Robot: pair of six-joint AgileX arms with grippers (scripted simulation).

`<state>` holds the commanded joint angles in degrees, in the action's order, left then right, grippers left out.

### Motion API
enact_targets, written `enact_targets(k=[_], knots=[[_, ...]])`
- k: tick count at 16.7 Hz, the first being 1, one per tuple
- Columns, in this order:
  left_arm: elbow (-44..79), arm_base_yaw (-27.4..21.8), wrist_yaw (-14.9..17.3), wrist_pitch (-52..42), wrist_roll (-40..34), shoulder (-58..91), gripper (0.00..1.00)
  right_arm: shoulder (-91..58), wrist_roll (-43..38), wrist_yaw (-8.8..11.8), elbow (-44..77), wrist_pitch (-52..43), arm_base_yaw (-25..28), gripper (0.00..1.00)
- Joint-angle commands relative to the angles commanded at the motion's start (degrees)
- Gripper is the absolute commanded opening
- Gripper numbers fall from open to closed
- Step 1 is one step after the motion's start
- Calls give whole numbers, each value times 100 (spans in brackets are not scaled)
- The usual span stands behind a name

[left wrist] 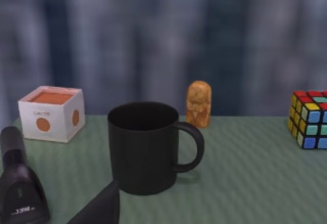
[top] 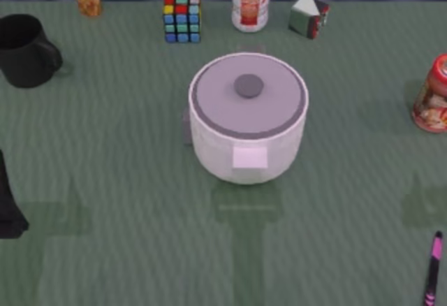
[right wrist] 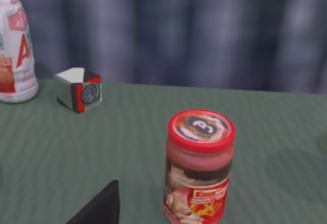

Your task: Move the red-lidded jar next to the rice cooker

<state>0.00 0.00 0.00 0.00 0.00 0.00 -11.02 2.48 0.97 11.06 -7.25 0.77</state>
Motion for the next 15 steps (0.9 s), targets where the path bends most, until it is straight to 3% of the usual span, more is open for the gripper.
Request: enact_targets(k=[5, 15], knots=[[0, 0, 0, 0, 0, 0, 100, -2196, 508, 47, 2098, -1376, 22, 100], [0, 0, 0, 0, 0, 0, 100, -7895, 2077, -40, 7491, -4906, -47, 100]])
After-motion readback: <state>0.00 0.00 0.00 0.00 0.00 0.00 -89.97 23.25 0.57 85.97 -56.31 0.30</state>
